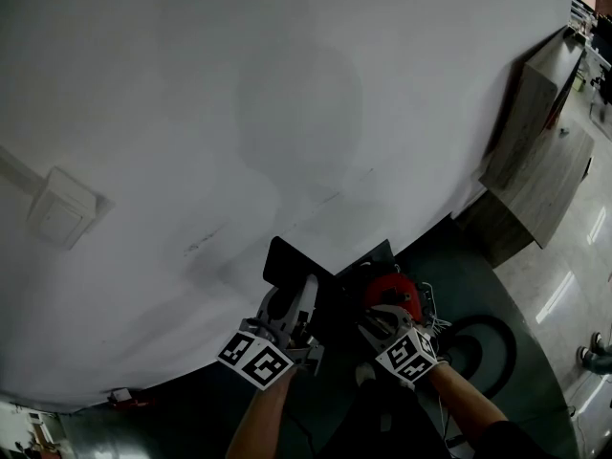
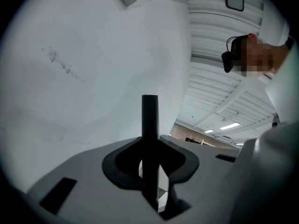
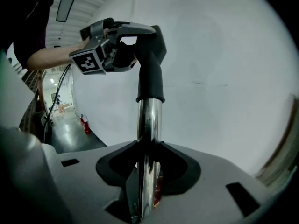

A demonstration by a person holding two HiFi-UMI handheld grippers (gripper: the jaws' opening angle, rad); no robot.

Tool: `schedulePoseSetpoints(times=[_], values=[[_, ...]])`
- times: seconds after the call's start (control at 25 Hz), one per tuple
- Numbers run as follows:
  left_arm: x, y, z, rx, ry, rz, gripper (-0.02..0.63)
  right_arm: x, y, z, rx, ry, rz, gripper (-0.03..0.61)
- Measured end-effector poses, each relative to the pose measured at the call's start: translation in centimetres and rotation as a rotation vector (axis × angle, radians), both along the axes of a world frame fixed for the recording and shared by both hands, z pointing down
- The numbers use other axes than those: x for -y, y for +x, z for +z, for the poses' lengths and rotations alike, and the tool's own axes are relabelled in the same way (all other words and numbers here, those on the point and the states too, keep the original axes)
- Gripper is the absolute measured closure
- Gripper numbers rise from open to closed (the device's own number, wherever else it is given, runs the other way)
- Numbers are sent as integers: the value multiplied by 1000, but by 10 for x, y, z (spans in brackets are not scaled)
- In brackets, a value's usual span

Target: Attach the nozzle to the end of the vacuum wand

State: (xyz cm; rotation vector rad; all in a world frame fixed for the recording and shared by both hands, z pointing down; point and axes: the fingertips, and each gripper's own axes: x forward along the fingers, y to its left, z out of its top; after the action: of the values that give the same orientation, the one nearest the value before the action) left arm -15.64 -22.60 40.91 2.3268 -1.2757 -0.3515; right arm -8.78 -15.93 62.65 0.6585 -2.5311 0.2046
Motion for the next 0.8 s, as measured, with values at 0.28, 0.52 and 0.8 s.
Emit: schedulePoseSetpoints(times=[0.28,0.52,0.8], values=[[6,4,2,20,-14,14,529,-1,-2,2,2,-11,-4,426],[-6,1,1,93,36,-12,528,-3,-14,7,5,-30,-6,426],[-16,-17,9,71,58,-83,529,-1,-24,12,-5,-46,-20,426]])
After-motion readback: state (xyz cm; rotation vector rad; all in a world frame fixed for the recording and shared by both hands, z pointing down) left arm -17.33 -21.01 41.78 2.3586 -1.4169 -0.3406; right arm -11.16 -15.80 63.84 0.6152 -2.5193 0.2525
